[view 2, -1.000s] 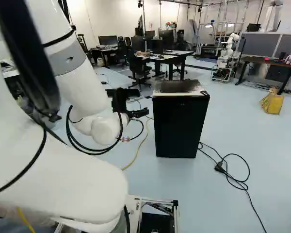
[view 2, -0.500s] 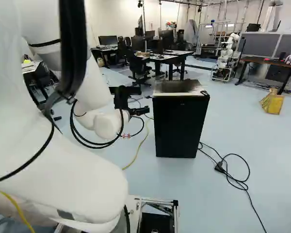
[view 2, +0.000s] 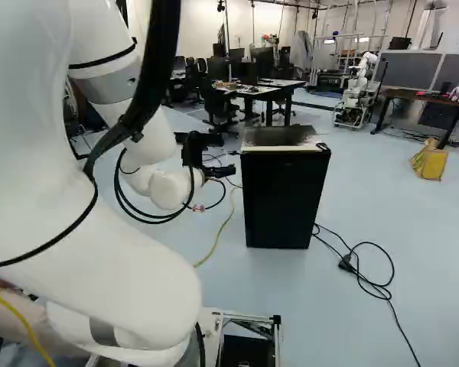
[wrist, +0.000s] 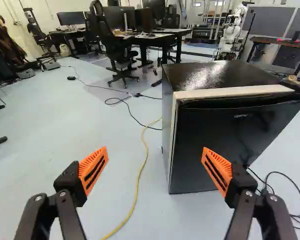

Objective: Grab a drink from the fridge

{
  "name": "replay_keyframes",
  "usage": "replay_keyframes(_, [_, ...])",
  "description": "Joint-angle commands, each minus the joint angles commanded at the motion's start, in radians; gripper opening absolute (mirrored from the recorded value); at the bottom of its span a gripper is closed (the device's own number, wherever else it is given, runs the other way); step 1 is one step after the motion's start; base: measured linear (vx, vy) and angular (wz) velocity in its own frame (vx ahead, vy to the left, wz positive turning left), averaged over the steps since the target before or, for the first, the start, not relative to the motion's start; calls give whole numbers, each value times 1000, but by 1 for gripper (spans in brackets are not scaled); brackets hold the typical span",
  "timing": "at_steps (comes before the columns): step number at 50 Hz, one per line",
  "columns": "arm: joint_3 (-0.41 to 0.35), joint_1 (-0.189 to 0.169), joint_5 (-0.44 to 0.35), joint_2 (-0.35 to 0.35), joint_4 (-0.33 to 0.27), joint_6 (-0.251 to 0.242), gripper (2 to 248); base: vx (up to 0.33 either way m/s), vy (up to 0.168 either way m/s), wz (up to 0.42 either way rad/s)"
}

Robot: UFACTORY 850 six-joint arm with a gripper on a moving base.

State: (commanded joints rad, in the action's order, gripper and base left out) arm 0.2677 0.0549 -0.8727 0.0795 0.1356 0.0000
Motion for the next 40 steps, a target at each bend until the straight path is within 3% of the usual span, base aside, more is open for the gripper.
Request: replay_keyframes(40, [145, 60, 0, -143, 130, 0, 247, 0, 0, 0])
